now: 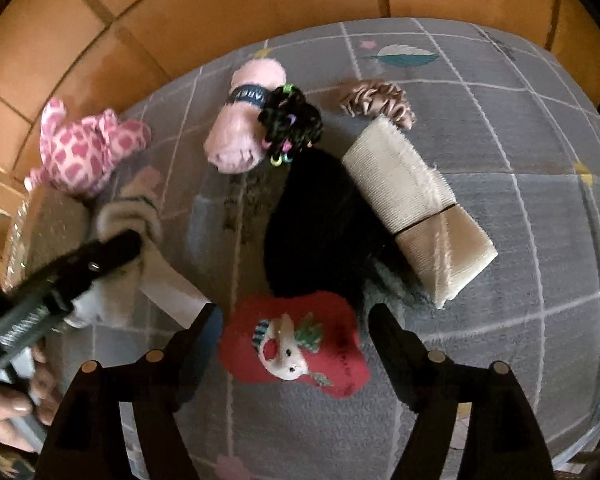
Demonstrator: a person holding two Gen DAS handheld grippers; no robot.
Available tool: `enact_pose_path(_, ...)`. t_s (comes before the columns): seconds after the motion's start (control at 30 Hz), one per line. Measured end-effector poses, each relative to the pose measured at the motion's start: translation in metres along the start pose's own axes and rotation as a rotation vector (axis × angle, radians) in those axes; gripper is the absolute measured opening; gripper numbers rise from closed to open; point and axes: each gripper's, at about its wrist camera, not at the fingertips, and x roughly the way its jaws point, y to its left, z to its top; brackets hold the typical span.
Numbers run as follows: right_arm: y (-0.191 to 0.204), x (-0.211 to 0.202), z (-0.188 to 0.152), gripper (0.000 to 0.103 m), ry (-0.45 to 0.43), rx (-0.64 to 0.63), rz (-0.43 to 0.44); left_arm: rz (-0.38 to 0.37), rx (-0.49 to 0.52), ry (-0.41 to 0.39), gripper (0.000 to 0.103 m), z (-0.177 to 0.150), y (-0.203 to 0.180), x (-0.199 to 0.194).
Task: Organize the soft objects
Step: 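Lift the white sock with the left gripper while the right gripper grasps the red snowman sock, then drop the white sock into the gold tray with the left gripper while the right holds the red sock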
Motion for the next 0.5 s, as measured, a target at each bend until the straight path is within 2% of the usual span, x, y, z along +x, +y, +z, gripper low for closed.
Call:
enact_pose_path(0.07, 0.003, 0.003, -0.002, 0.077, 0.019, -0.013, 0.001, 0.003, 0.005, -0.009, 0.036, 0.001, 0.000, -0.004)
enact_pose_path(0.13, 0.008, 0.008, -0.004, 0.077, 0.033, -0.046, -0.037, 0.015, 0.025, -0.020, 0.036, 0.001, -0.001, -0.009)
enact_pose_path(0.27, 0.021, 0.014, -0.010, 0.049, 0.036, -0.126, -0.140, 0.037, 0.093, -0.043, 0.036, 0.004, -0.011, -0.017)
enact_pose_path(0.37, 0.027, 0.014, -0.012, 0.048, 0.030, -0.159, -0.161, 0.049, 0.144, -0.078, 0.036, 0.013, -0.018, -0.028)
enact_pose_path(0.5, 0.026, 0.018, -0.011, 0.049, 0.037, -0.139, -0.140, 0.050, 0.164, -0.148, 0.036, 0.037, -0.018, -0.052)
